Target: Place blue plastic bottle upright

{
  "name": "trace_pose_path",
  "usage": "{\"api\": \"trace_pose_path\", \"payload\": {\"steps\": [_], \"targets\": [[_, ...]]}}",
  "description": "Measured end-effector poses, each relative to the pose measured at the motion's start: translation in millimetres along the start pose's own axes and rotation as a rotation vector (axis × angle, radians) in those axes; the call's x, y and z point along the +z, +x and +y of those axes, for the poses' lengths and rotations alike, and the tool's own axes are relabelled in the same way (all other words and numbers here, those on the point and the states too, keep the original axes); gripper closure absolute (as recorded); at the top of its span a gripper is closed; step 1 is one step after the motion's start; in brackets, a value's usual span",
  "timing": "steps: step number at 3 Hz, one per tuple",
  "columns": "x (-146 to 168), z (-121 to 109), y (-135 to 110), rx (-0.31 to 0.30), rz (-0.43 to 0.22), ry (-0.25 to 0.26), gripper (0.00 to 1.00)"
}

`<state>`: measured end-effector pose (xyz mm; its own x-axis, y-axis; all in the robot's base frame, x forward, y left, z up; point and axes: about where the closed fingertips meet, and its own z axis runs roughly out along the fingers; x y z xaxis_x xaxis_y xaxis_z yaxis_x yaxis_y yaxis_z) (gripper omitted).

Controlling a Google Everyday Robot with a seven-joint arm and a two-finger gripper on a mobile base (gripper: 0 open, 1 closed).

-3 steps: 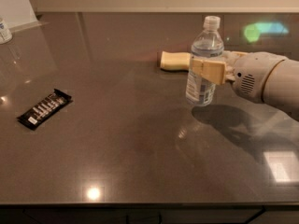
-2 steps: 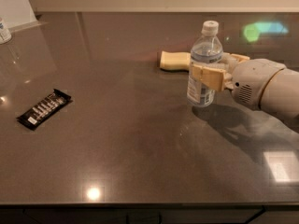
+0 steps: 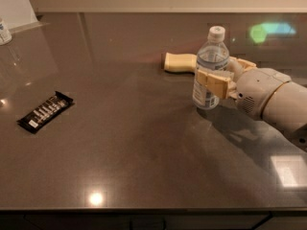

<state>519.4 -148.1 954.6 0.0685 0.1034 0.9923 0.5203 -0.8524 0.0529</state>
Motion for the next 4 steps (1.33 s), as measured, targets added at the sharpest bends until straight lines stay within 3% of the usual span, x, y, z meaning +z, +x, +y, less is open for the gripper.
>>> {"api": "trace_pose_path", "payload": {"steps": [1,4], "targets": [[0.8,3.3,-3.9,0.018,0.007,-0.024,0.87],[4.0,11.7,-18.6,0.070,-0.011,-0.080,0.17]]}}
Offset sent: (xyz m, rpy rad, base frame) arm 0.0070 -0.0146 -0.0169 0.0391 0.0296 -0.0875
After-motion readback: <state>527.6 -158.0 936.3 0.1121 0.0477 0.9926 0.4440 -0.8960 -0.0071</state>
